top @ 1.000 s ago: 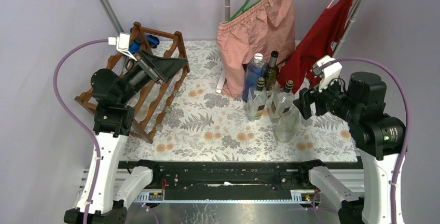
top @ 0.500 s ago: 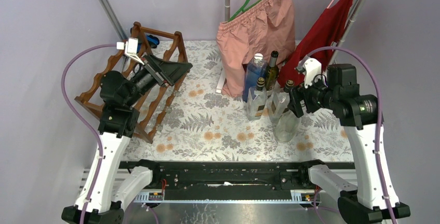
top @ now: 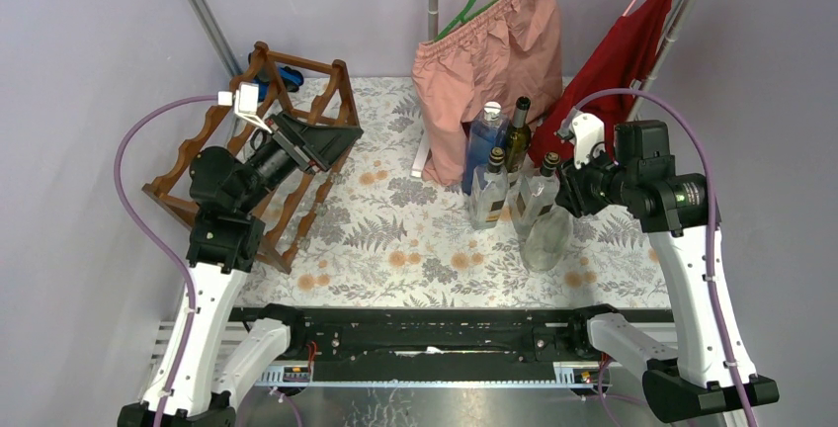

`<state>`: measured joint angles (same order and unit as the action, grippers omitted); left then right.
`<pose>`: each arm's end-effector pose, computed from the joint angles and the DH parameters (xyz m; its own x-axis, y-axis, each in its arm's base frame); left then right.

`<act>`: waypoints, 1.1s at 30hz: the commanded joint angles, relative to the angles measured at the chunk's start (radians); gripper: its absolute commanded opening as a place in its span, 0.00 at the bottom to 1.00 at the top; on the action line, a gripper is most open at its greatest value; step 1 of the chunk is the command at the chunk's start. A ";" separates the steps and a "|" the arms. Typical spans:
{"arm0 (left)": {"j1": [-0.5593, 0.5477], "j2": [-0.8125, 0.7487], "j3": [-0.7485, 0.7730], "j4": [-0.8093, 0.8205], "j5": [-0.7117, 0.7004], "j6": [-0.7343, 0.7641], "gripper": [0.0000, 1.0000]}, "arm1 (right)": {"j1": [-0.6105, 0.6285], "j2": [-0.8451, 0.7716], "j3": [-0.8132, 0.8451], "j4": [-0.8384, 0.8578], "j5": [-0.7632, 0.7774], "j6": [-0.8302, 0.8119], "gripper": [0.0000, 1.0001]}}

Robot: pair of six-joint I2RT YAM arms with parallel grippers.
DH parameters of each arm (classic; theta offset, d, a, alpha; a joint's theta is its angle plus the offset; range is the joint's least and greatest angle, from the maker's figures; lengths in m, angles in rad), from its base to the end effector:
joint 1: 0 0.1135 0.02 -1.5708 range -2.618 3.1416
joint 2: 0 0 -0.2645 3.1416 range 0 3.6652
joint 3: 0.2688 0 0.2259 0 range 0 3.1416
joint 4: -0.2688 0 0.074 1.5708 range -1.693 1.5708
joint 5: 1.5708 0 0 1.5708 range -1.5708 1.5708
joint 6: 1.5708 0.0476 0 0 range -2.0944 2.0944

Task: Put the wine bottle on the wine rack
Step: Move the wine bottle to the center of the board.

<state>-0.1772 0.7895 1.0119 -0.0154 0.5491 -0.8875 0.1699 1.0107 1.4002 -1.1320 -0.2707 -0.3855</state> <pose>0.1384 -0.0500 0.4314 -0.3788 -0.6042 -0.7011 0.5693 0.4452 -0.6912 0.1422 0.0373 0.3947 -0.4832 -0.4505 -0.7507 -0.5815 0.8062 -0.1095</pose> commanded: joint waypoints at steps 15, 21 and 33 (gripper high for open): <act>-0.005 0.014 0.038 0.019 0.042 0.048 0.89 | -0.003 -0.029 0.128 -0.110 -0.272 -0.121 0.00; -0.006 0.011 0.041 0.017 0.047 0.056 0.89 | -0.003 -0.021 0.148 -0.105 -0.371 -0.135 0.00; -0.005 0.028 0.043 0.017 0.058 0.081 0.89 | 0.000 -0.021 0.148 -0.063 -0.562 -0.132 0.00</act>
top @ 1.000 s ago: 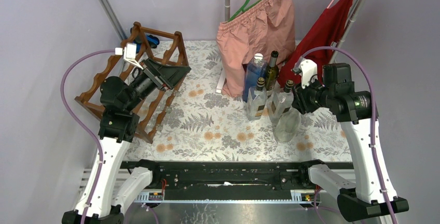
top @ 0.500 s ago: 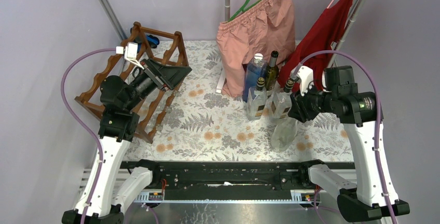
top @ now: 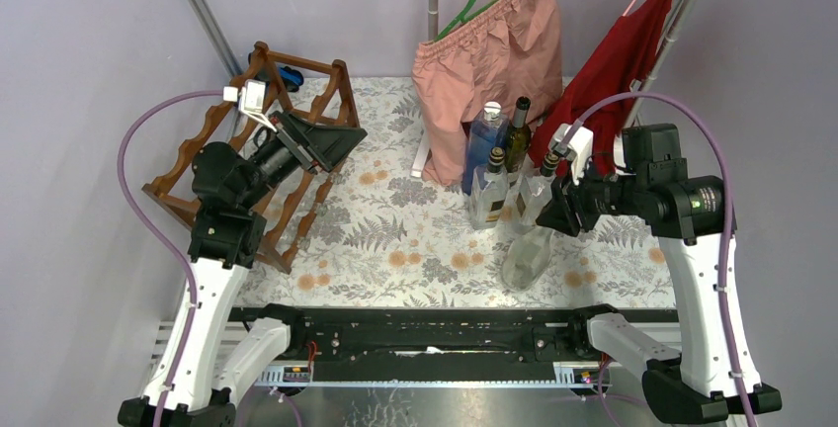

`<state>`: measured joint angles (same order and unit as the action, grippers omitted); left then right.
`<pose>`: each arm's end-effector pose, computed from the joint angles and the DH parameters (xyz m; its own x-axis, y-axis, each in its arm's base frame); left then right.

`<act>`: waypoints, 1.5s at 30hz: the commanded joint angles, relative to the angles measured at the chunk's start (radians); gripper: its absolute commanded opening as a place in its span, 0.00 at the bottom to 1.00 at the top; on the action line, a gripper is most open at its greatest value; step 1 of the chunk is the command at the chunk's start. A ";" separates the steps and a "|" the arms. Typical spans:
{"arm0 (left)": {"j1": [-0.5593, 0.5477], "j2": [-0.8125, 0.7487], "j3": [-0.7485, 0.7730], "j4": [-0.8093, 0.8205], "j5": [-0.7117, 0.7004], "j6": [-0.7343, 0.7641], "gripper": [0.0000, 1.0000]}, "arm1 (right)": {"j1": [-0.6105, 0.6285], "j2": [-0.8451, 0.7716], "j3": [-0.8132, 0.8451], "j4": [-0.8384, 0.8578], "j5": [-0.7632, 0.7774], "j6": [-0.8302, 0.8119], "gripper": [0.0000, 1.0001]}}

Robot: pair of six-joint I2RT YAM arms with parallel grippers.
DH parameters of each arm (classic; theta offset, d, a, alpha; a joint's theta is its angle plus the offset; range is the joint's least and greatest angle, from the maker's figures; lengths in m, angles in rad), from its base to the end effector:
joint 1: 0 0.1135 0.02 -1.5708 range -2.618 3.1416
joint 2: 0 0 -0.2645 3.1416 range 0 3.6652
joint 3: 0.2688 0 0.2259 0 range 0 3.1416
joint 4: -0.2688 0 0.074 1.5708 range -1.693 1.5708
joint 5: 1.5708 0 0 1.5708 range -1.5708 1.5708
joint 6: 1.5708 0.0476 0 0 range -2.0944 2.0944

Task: Put the wine bottle on the wine rack
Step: Move the wine bottle to the center of the board.

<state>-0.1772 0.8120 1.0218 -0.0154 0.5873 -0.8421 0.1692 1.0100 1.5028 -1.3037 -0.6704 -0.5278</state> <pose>0.1430 -0.0524 0.4314 -0.3821 -0.5625 -0.7332 0.5959 0.4564 -0.6607 0.1128 0.0493 0.4127 -0.3384 -0.4582 -0.8219 -0.8383 0.5435 0.0422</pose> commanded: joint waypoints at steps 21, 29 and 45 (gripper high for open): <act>-0.005 -0.055 0.071 -0.113 -0.082 0.187 0.90 | 0.660 0.365 0.191 0.652 0.165 0.250 0.00; -0.005 -0.138 0.101 -0.214 -0.225 0.316 0.90 | 0.680 0.607 0.375 0.728 0.217 0.276 0.00; -0.005 -0.234 0.063 -0.258 -0.277 0.407 0.91 | 0.710 0.832 0.614 0.787 0.245 0.315 0.16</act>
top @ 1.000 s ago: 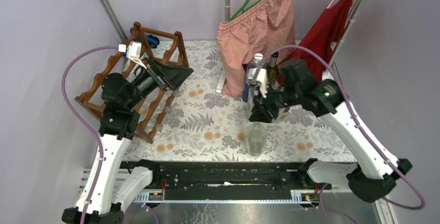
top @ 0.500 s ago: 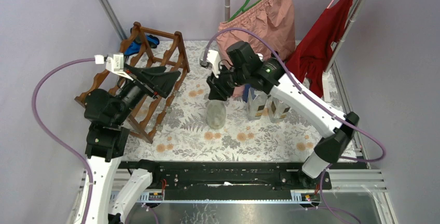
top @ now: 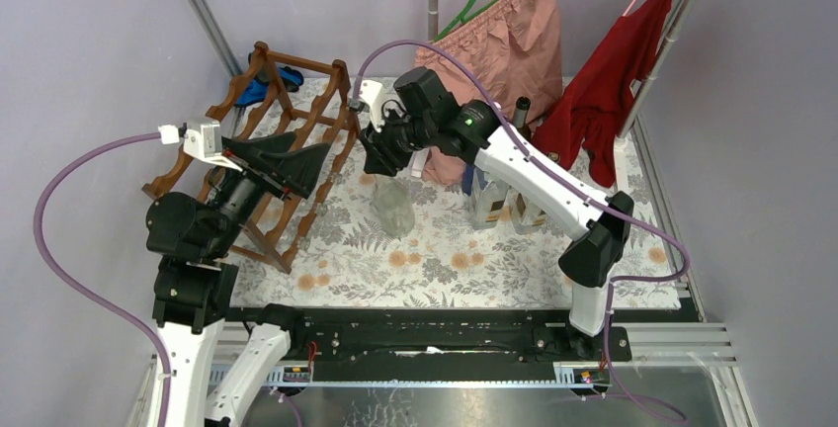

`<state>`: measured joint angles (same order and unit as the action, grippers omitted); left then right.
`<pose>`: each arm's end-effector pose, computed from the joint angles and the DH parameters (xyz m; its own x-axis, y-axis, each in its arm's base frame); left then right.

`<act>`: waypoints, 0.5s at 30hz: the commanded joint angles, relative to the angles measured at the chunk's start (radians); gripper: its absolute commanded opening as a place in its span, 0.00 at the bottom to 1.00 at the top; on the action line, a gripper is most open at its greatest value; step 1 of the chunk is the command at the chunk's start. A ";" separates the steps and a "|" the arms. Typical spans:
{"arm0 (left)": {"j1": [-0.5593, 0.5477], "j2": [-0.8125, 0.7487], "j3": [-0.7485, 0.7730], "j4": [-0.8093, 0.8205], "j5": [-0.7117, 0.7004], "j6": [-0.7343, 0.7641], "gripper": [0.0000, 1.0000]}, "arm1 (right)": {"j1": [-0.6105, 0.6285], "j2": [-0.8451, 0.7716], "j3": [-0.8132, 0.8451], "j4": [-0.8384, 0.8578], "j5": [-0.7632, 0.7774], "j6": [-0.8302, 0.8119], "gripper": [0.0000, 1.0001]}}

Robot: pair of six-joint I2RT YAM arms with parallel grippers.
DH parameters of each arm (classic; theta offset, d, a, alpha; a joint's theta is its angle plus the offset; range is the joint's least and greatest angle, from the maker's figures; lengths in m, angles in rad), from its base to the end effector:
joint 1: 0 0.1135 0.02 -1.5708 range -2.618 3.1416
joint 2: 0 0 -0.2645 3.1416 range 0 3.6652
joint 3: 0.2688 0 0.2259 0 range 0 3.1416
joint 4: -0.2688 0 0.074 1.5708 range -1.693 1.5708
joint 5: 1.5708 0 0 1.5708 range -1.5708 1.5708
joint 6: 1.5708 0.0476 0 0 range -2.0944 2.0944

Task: Put the wine bottle on the wine rack
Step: Move the wine bottle to the center of the board.

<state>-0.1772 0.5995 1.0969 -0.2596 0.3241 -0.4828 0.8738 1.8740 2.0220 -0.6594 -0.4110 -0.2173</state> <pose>0.0762 -0.0291 0.4474 -0.0136 -0.4446 -0.8956 0.5255 0.7588 -0.3847 0.2474 0.3251 0.3998 -0.1070 -0.4357 -0.8937 -0.9725 0.2329 0.0029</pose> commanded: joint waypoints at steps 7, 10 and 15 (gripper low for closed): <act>-0.005 -0.038 -0.033 -0.009 0.014 0.054 0.91 | 0.005 -0.019 0.092 0.097 -0.043 0.017 0.56; -0.006 -0.037 -0.030 -0.010 0.039 0.048 0.92 | 0.006 -0.017 0.136 0.081 -0.073 0.019 0.74; -0.006 -0.031 -0.026 -0.004 0.078 0.027 0.92 | 0.003 -0.035 0.221 0.042 -0.114 0.009 0.95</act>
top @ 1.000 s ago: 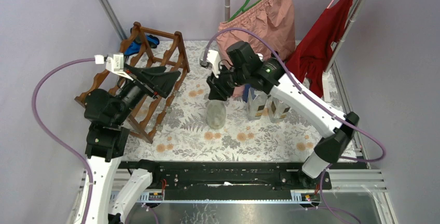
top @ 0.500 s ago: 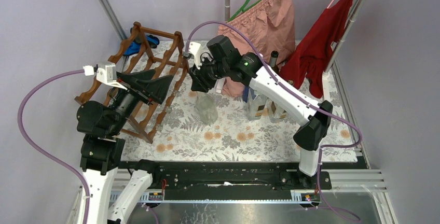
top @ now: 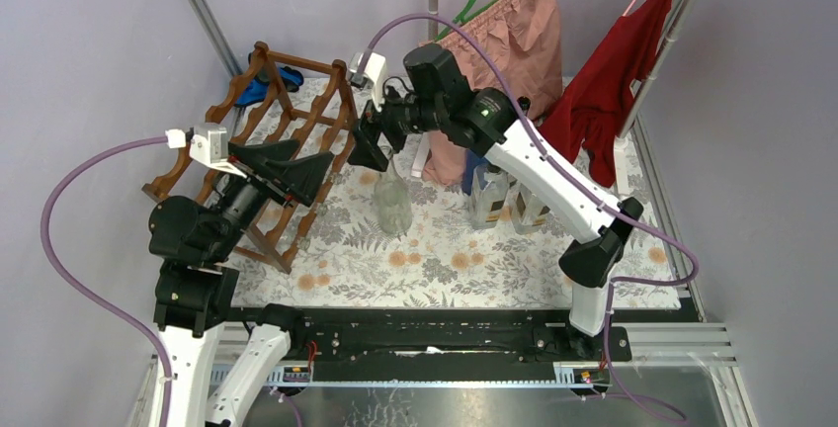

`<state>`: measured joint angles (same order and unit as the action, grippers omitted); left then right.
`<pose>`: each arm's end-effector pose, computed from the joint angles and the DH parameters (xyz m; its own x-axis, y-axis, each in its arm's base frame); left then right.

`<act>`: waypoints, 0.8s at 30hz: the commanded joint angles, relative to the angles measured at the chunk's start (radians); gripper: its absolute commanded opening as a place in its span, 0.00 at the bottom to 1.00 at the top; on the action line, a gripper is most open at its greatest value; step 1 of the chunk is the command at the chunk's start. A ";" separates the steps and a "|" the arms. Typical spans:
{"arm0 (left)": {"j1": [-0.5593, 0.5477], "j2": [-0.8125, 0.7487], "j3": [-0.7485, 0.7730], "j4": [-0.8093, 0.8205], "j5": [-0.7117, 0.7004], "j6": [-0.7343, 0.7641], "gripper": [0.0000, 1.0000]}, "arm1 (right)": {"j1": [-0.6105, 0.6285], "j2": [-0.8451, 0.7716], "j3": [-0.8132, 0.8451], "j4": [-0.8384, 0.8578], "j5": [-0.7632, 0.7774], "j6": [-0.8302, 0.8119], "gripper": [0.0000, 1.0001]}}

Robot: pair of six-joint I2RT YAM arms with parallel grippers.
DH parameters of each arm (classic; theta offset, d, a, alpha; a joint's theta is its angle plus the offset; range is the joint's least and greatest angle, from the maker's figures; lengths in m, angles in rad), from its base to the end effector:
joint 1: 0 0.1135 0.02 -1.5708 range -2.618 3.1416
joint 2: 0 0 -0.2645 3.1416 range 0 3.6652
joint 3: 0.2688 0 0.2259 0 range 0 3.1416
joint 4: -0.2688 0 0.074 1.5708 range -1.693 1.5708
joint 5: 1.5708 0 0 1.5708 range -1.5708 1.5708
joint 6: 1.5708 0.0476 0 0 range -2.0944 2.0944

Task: Put the wine bottle on the wine rack
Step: Move the wine bottle to the center of the board.

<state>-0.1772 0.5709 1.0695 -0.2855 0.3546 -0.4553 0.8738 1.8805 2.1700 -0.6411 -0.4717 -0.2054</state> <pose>0.0719 -0.0297 0.4384 -0.0326 -0.4131 -0.9101 0.5400 0.7589 -0.3638 0.2411 0.3217 0.4450 -0.0213 -0.3084 -0.9510 -0.9819 0.1857 -0.0383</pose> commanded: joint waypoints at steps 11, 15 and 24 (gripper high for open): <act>-0.005 0.088 0.004 -0.002 0.078 -0.074 0.88 | -0.293 -0.233 -0.096 0.025 -0.066 -0.003 1.00; -0.015 0.178 0.054 -0.106 0.009 -0.081 0.85 | -0.397 -0.287 -0.122 0.024 -0.069 -0.002 1.00; -0.397 0.379 0.193 -0.291 -0.477 -0.036 0.99 | -0.479 -0.327 -0.178 0.041 -0.116 0.047 1.00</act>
<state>-0.3927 0.8848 1.1648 -0.4770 0.1913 -0.5175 0.4107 1.5822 2.0048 -0.6418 -0.5446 -0.1951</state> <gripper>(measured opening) 0.959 0.995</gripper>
